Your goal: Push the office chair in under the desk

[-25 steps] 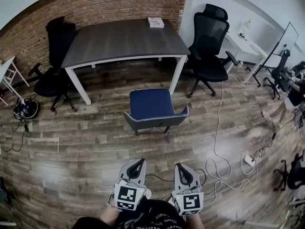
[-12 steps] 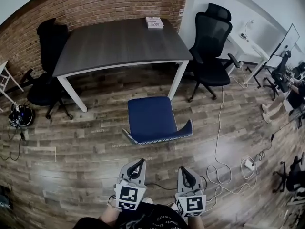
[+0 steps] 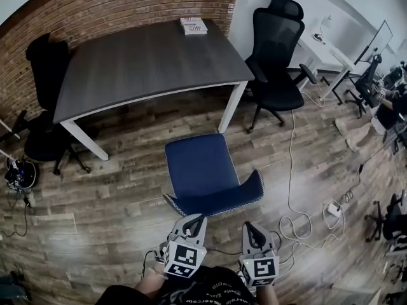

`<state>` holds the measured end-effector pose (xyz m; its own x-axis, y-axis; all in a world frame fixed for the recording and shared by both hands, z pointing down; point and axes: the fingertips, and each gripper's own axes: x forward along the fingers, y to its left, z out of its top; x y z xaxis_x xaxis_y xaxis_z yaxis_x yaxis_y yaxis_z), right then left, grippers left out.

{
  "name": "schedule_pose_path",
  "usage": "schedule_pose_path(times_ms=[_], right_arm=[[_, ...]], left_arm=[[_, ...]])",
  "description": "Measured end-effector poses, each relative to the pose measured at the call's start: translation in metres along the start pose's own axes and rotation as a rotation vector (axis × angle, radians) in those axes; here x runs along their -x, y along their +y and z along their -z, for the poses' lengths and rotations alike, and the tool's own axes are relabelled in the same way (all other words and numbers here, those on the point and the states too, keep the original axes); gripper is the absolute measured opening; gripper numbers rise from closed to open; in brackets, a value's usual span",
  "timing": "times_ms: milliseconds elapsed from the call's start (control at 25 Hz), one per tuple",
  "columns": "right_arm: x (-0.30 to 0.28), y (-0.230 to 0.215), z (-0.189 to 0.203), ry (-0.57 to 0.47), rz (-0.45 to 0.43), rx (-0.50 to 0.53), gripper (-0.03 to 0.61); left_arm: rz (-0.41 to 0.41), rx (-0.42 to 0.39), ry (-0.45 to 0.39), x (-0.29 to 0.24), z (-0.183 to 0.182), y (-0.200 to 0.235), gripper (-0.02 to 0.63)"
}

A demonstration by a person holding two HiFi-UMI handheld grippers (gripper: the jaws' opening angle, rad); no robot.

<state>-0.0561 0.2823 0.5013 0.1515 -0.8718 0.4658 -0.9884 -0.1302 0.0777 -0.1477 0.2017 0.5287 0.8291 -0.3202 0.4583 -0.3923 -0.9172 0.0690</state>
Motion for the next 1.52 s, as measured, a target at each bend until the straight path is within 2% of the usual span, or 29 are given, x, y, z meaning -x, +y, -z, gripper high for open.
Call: schedule_pose_path(times_ms=[200, 440, 560, 680, 760, 840, 920, 1040, 1240, 1320, 1360, 1440, 1520], right_arm=[[-0.017, -0.001, 0.002, 0.050, 0.026, -0.019, 0.003], [-0.028, -0.005, -0.006, 0.054, 0.023, -0.015, 0.003], [-0.033, -0.014, -0.008, 0.058, -0.006, 0.001, 0.003], [-0.040, -0.025, -0.005, 0.064, -0.052, 0.025, 0.003], [-0.047, -0.033, -0.003, 0.065, -0.100, 0.031, 0.003], [-0.055, -0.040, -0.002, 0.075, -0.161, 0.051, 0.003], [-0.061, -0.047, -0.002, 0.082, -0.223, 0.087, 0.005], [-0.069, -0.054, 0.002, 0.099, -0.330, 0.122, 0.005], [-0.078, -0.061, 0.010, 0.142, -0.497, 0.190, 0.005], [-0.081, -0.062, 0.011, 0.152, -0.559, 0.222, 0.009], [-0.082, -0.061, 0.012, 0.160, -0.594, 0.243, 0.025], [-0.084, -0.058, 0.017, 0.185, -0.673, 0.295, 0.079], [-0.082, -0.053, 0.025, 0.228, -0.748, 0.355, 0.103]], left_arm=[[0.076, 0.004, 0.064, -0.018, 0.004, 0.009, 0.005], [0.145, 0.063, 0.062, -0.030, -0.003, 0.012, 0.005], [0.147, 0.094, 0.064, -0.037, -0.009, 0.010, 0.006], [0.114, 0.128, 0.077, -0.042, -0.008, 0.008, 0.005], [0.090, 0.145, 0.087, -0.045, -0.006, 0.008, 0.005], [0.069, 0.201, 0.100, -0.049, -0.004, 0.006, 0.006], [0.021, 0.247, 0.114, -0.052, -0.002, 0.005, 0.006], [-0.063, 0.262, 0.138, -0.054, 0.002, 0.003, 0.006], [-0.154, 0.352, 0.167, -0.056, 0.010, -0.002, 0.006], [-0.177, 0.349, 0.192, -0.057, 0.014, -0.003, 0.008], [-0.176, 0.335, 0.210, -0.058, 0.015, -0.005, 0.032], [-0.144, 0.290, 0.256, -0.061, 0.016, -0.010, 0.115], [-0.088, 0.220, 0.320, -0.065, 0.019, -0.016, 0.153]])
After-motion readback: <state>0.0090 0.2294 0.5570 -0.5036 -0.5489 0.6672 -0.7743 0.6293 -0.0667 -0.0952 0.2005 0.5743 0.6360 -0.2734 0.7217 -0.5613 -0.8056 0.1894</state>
